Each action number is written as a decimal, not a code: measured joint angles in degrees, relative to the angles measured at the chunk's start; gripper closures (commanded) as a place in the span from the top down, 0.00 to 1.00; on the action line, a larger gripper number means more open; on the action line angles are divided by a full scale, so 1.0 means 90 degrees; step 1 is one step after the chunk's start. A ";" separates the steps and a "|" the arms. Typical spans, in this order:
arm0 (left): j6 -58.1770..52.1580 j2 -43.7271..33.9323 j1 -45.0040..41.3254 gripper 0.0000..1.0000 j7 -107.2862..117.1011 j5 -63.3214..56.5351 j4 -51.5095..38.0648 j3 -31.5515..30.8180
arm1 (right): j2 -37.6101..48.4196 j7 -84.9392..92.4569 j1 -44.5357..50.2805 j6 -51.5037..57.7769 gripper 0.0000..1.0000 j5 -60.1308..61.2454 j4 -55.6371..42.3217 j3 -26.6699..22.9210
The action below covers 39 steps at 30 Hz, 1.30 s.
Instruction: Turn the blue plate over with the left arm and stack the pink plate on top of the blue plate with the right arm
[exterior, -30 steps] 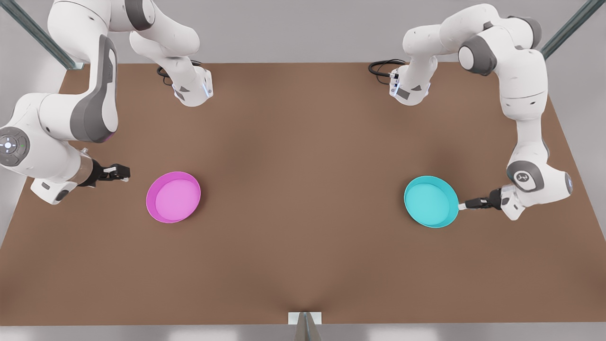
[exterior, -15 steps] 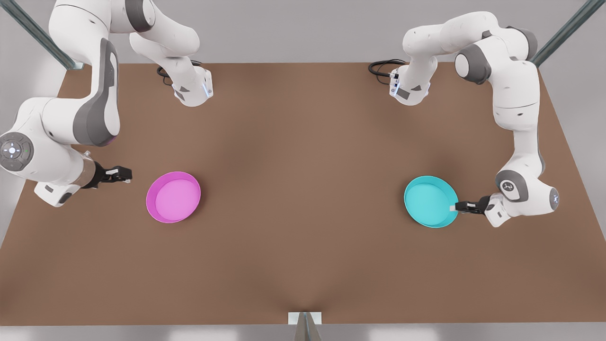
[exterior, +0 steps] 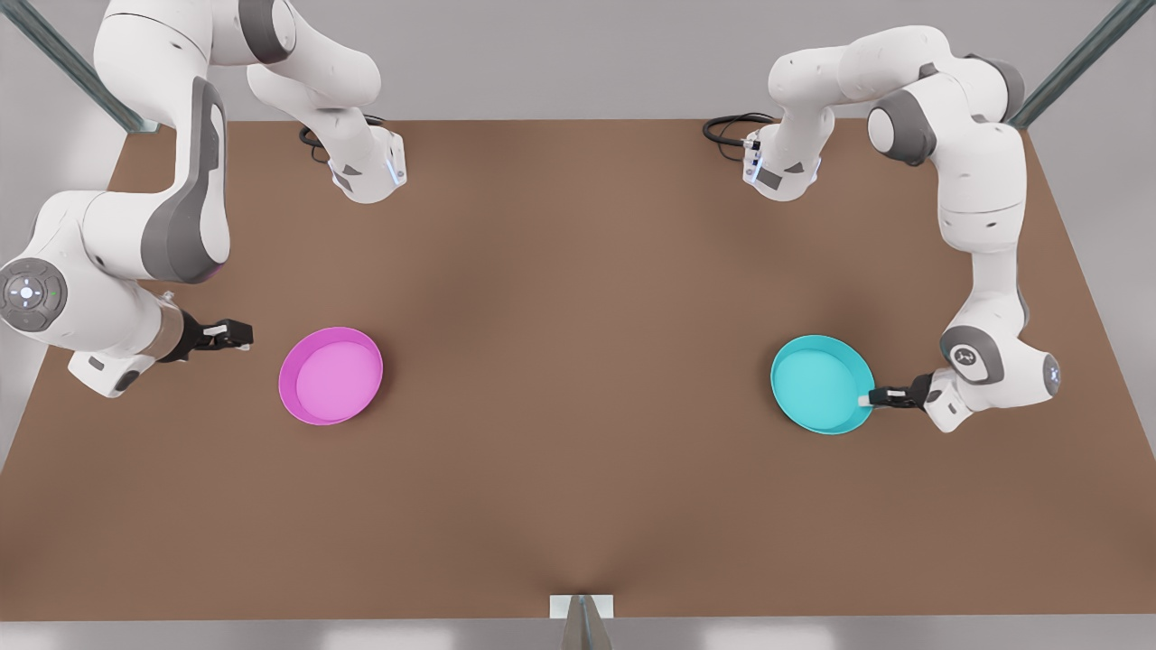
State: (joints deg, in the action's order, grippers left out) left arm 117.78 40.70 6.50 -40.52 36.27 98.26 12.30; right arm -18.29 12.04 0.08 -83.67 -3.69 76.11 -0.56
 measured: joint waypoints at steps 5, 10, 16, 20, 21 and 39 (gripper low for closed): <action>-0.0077 -0.0010 0.0000 0.46 0.0000 -0.0003 0.0018 0.0000 | 0.0000 0.0010 -0.0011 0.0000 1.00 0.0000 0.0000 0.0000; -0.0020 0.0000 0.0000 0.45 0.0000 -0.0006 0.0059 -0.0010 | -0.0047 0.0011 -0.0010 0.0000 1.00 0.0000 -0.0010 0.0002; -0.0095 0.0002 0.0000 0.43 0.0000 -0.0007 0.0049 -0.0020 | -0.0069 0.0078 -0.0012 0.0000 1.00 -0.0092 -0.0028 -0.0026; -0.0128 -0.0002 0.0000 0.43 -0.0019 -0.0007 0.0049 -0.0010 | -0.0086 0.0068 0.0027 0.0000 1.00 -0.0088 -0.0029 0.0003; -0.0118 0.0009 0.0000 0.43 -0.0038 -0.0007 0.0054 -0.0010 | -0.0088 0.0068 0.0032 0.0000 1.00 -0.0088 -0.0029 0.0004; -0.0224 0.0010 0.0004 0.21 -0.0049 -0.0017 0.0106 -0.0010 | -0.0166 0.0055 0.0035 0.0000 1.00 -0.0088 -0.0020 0.0004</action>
State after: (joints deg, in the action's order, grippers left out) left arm 115.76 40.79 6.54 -40.95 36.12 99.22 12.22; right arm -19.78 12.53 0.39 -83.67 -4.48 75.94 -0.53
